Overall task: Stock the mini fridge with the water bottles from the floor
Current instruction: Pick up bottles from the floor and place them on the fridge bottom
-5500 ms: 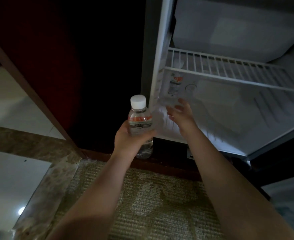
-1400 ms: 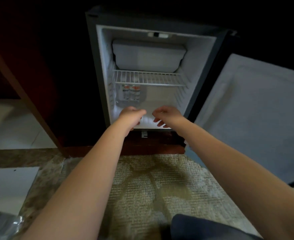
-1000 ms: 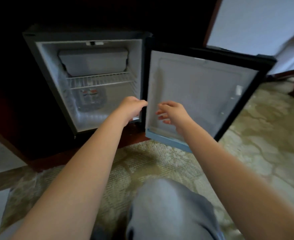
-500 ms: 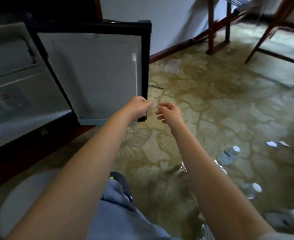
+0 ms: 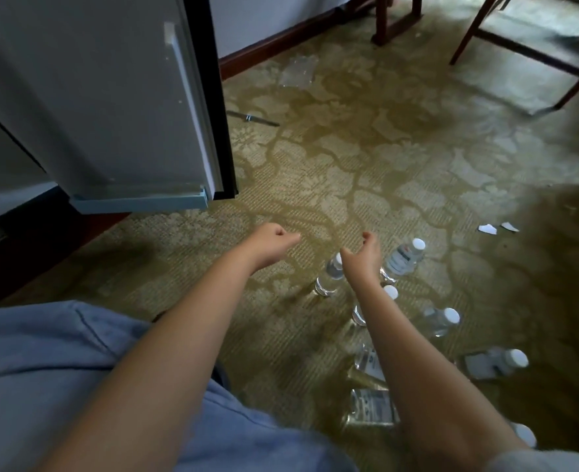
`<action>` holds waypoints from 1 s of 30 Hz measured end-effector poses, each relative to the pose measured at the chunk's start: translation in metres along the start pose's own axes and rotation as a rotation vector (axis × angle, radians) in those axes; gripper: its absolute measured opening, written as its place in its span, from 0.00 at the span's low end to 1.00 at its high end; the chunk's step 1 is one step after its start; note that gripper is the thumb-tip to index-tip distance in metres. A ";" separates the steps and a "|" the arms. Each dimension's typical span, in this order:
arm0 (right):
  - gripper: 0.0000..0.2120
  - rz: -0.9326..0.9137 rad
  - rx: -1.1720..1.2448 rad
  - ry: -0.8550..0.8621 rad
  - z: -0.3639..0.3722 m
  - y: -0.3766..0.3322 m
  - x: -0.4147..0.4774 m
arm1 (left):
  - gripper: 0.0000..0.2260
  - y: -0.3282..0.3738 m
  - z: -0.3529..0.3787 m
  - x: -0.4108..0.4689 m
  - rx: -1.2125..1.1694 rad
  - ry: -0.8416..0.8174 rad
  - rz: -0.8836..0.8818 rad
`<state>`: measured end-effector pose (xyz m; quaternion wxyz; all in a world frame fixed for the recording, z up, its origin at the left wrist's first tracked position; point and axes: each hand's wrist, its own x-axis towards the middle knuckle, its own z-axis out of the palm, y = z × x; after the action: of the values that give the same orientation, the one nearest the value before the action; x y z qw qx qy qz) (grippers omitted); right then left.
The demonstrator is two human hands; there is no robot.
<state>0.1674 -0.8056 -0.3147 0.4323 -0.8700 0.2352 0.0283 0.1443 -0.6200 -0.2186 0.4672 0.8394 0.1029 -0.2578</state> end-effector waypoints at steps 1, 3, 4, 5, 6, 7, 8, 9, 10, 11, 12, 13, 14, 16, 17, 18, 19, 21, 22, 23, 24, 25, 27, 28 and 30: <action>0.31 0.006 -0.033 -0.023 0.005 0.007 0.002 | 0.11 -0.004 -0.001 0.002 -0.001 0.010 -0.005; 0.36 0.064 -0.068 -0.105 0.015 0.017 0.006 | 0.11 -0.013 -0.003 0.003 0.003 0.025 -0.009; 0.37 0.090 -0.081 -0.156 0.020 0.022 0.010 | 0.13 -0.017 -0.004 0.002 0.001 0.037 -0.014; 0.36 0.109 -0.102 -0.209 0.024 0.024 0.012 | 0.14 -0.023 -0.004 0.002 -0.007 0.054 -0.026; 0.35 0.113 -0.133 -0.252 0.028 0.026 0.015 | 0.13 -0.031 -0.003 0.001 -0.016 0.072 -0.039; 0.31 0.104 -0.170 -0.277 0.031 0.027 0.017 | 0.12 -0.040 -0.004 0.000 -0.023 0.088 -0.059; 0.28 0.085 -0.203 -0.284 0.034 0.028 0.018 | 0.12 -0.049 -0.004 -0.001 -0.024 0.107 -0.081; 0.24 0.067 -0.234 -0.276 0.036 0.030 0.018 | 0.11 -0.057 -0.005 -0.001 -0.024 0.124 -0.107; 0.21 0.049 -0.261 -0.260 0.039 0.033 0.019 | 0.11 -0.063 -0.007 -0.001 -0.025 0.142 -0.128; 0.19 0.036 -0.279 -0.246 0.040 0.034 0.017 | 0.11 -0.068 -0.008 0.000 -0.030 0.158 -0.143; 0.17 0.019 -0.298 -0.236 0.042 0.037 0.016 | 0.11 -0.070 -0.009 0.001 -0.036 0.172 -0.144; 0.15 -0.009 -0.334 -0.227 0.043 0.038 0.015 | 0.12 -0.071 -0.010 0.001 -0.040 0.180 -0.140; 0.14 -0.045 -0.375 -0.220 0.043 0.040 0.015 | 0.14 -0.071 -0.009 0.001 -0.037 0.183 -0.133; 0.15 -0.100 -0.377 -0.204 0.043 0.039 0.012 | 0.19 -0.070 -0.008 0.001 -0.020 0.168 -0.129; 0.16 -0.104 -0.311 -0.194 0.042 0.037 0.009 | 0.22 -0.070 -0.007 0.001 -0.012 0.157 -0.133; 0.16 -0.094 -0.208 -0.183 0.042 0.033 0.006 | 0.25 -0.069 -0.005 0.001 -0.002 0.147 -0.134; 0.16 -0.081 -0.088 -0.177 0.043 0.029 0.003 | 0.28 -0.068 -0.003 0.000 0.012 0.133 -0.132; 0.13 -0.086 0.130 -0.188 0.044 0.019 -0.006 | 0.33 -0.066 0.000 -0.001 0.046 0.105 -0.128; 0.11 -0.107 0.209 -0.197 0.044 0.012 -0.011 | 0.35 -0.065 0.002 -0.002 0.066 0.093 -0.129; 0.11 -0.133 0.278 -0.205 0.044 0.003 -0.015 | 0.37 -0.064 0.003 -0.004 0.084 0.082 -0.130; 0.11 -0.154 0.347 -0.218 0.042 -0.007 -0.019 | 0.38 -0.063 0.003 -0.005 0.096 0.078 -0.133; 0.11 -0.165 0.420 -0.246 0.040 -0.017 -0.023 | 0.39 -0.063 0.002 -0.007 0.093 0.070 -0.134; 0.11 -0.154 0.566 -0.342 0.032 -0.039 -0.030 | 0.40 -0.061 0.000 -0.009 0.047 0.034 -0.135; 0.10 -0.150 0.611 -0.402 0.028 -0.049 -0.033 | 0.41 -0.060 -0.001 -0.009 0.004 0.009 -0.136; 0.09 -0.184 0.615 -0.515 0.021 -0.067 -0.039 | 0.39 -0.057 -0.004 -0.013 -0.090 -0.044 -0.130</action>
<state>0.1651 -0.7400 -0.2687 0.7178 -0.6820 0.0380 0.1345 0.1110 -0.5849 -0.2515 0.4889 0.8034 0.1583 -0.3009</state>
